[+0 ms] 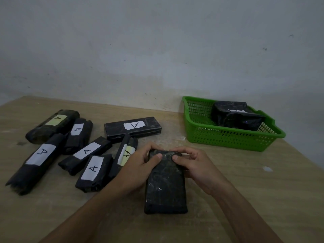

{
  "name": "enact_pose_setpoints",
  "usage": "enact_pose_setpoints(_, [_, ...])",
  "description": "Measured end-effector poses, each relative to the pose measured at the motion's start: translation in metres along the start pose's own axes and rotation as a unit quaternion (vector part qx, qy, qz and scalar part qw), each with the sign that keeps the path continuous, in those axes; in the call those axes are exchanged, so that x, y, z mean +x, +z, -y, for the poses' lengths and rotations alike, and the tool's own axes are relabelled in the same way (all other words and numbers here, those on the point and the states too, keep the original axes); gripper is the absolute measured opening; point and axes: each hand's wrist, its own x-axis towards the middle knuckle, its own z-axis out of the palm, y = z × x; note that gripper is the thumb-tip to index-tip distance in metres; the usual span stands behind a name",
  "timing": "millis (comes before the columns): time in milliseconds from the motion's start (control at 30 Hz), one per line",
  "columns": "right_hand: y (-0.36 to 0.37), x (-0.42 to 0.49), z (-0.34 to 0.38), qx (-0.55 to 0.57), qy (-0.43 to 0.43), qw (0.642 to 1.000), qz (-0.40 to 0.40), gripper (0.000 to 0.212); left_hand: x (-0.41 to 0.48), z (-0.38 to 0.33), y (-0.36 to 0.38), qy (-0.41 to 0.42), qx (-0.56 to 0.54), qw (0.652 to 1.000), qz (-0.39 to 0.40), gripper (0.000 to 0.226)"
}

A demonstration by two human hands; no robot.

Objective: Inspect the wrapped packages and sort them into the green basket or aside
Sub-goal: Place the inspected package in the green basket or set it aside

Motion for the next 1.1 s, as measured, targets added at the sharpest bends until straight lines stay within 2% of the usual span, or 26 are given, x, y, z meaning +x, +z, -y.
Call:
enact_pose_setpoints(200, [-0.003,-0.002,0.002,-0.018,-0.011,0.999,0.026,0.026,-0.001,0.001,0.001,0.022,-0.001,1.000,-0.017,0.009])
enact_pose_setpoints(300, [-0.007,-0.003,0.005,-0.022,-0.036,0.999,0.014,0.028,-0.002,-0.003,0.003,0.029,-0.005,0.999,-0.013,0.015])
enact_pose_setpoints(367, [-0.009,-0.002,0.006,-0.024,-0.079,0.997,-0.008,0.034,-0.004,-0.008,0.003,-0.019,-0.043,0.999,0.004,0.027])
enact_pose_setpoints(433, [-0.011,-0.004,0.010,-0.011,-0.131,0.991,-0.027,0.041,-0.003,-0.010,-0.001,-0.104,-0.047,0.993,0.028,0.042])
enact_pose_setpoints(533, [-0.014,-0.006,0.015,-0.016,-0.240,0.970,-0.043,0.035,0.001,-0.008,-0.007,-0.216,-0.095,0.971,0.038,0.068])
enact_pose_setpoints(600, [-0.014,-0.006,0.015,-0.006,-0.299,0.954,-0.029,0.030,0.003,-0.009,-0.009,-0.263,-0.170,0.949,0.027,0.074])
enact_pose_setpoints(733, [-0.009,-0.005,0.010,-0.006,-0.356,0.931,0.082,0.019,0.003,-0.021,-0.009,-0.279,-0.303,0.911,0.020,0.040])
enact_pose_setpoints(833, [-0.009,-0.002,0.005,-0.058,-0.351,0.930,0.095,0.022,0.006,-0.026,-0.012,-0.273,-0.354,0.895,-0.008,0.025])
enact_pose_setpoints(900, [-0.011,0.000,0.004,-0.105,-0.344,0.929,0.087,0.028,0.007,-0.026,-0.014,-0.267,-0.342,0.901,-0.023,0.022])
enact_pose_setpoints(1000, [-0.017,0.000,0.005,-0.142,-0.326,0.931,0.081,0.050,0.008,-0.022,-0.013,-0.243,-0.308,0.919,-0.036,0.024])
enact_pose_setpoints(1067, [-0.018,-0.002,0.008,-0.138,-0.272,0.949,0.073,0.068,0.008,-0.021,-0.012,-0.226,-0.284,0.931,-0.038,0.025])
enact_pose_setpoints(1100, [-0.019,-0.003,0.011,-0.117,-0.242,0.962,0.053,0.070,0.008,-0.021,-0.012,-0.218,-0.271,0.937,-0.033,0.025])
